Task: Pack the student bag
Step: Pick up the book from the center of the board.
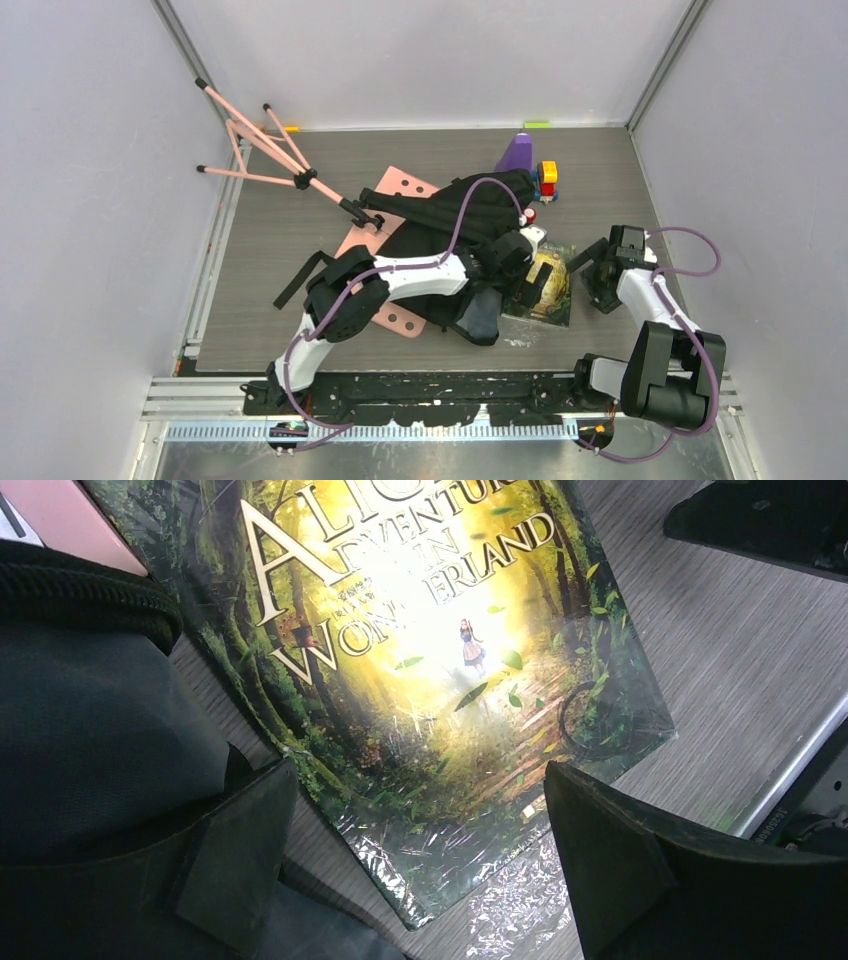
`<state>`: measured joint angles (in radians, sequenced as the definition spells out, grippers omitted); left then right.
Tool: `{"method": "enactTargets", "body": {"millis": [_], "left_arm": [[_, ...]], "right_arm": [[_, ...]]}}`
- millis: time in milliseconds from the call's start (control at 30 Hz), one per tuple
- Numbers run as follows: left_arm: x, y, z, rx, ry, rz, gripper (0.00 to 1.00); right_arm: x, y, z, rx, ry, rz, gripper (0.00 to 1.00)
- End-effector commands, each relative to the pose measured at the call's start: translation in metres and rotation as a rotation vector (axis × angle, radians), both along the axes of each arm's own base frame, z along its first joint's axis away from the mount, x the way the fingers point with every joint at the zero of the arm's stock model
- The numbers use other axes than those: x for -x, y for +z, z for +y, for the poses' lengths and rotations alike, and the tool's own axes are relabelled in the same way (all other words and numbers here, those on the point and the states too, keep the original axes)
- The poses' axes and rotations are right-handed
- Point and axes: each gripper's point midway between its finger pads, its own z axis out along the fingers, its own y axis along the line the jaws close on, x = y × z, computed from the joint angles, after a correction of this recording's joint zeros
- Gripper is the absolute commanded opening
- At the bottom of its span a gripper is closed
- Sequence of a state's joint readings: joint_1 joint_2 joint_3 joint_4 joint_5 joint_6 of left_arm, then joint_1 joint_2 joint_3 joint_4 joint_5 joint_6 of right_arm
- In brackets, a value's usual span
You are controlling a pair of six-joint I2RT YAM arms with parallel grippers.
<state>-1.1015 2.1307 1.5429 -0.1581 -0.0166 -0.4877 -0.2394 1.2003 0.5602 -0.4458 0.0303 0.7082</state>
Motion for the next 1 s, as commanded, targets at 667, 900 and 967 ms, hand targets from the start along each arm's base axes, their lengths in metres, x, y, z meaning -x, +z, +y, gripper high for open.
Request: {"method": "enactTargets", "body": {"millis": [667, 900, 967], "left_arm": [[-0.007, -0.093, 0.059, -0.202, 0.156, 0.244, 0.95], [-0.007, -0.085, 0.052, -0.163, 0.122, 0.239, 0.96], [-0.007, -0.080, 0.047, -0.132, 0.107, 0.234, 0.95]], "right_arm": [[-0.006, 0.041, 0.108, -0.492, 0.418, -0.259, 0.50], [0.010, 0.076, 0.126, -0.558, 0.504, -0.346, 0.39], [0.012, 0.081, 0.128, -0.558, 0.520, -0.376, 0.36]]}}
